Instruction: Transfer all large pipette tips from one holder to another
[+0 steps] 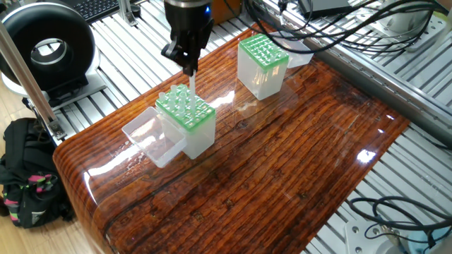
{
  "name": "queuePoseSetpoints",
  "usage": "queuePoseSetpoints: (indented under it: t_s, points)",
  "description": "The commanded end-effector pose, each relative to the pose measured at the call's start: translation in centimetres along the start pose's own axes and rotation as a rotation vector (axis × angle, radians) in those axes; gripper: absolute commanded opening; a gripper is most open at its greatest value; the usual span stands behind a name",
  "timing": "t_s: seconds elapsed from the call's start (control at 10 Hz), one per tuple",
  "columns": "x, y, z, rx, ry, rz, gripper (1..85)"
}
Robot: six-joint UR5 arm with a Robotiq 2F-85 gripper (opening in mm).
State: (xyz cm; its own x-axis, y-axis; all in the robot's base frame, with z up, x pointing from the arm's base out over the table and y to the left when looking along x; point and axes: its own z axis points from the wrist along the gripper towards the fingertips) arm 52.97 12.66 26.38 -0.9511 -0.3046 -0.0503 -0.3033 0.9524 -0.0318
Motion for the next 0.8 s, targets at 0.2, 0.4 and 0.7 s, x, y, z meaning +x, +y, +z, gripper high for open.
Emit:
queuePoseSetpoints:
  t_s: [0.2,0.4,0.7]
  points:
    - [0.8,-1.2,-0.5,0.038,0.031,-0.011,8.3]
    - [0.7,-0.8,-0.5,0.023,0.028,-0.016,8.0]
    - [1.4,-0.3,-0.6,0.002,0.052,-0.009,8.0]
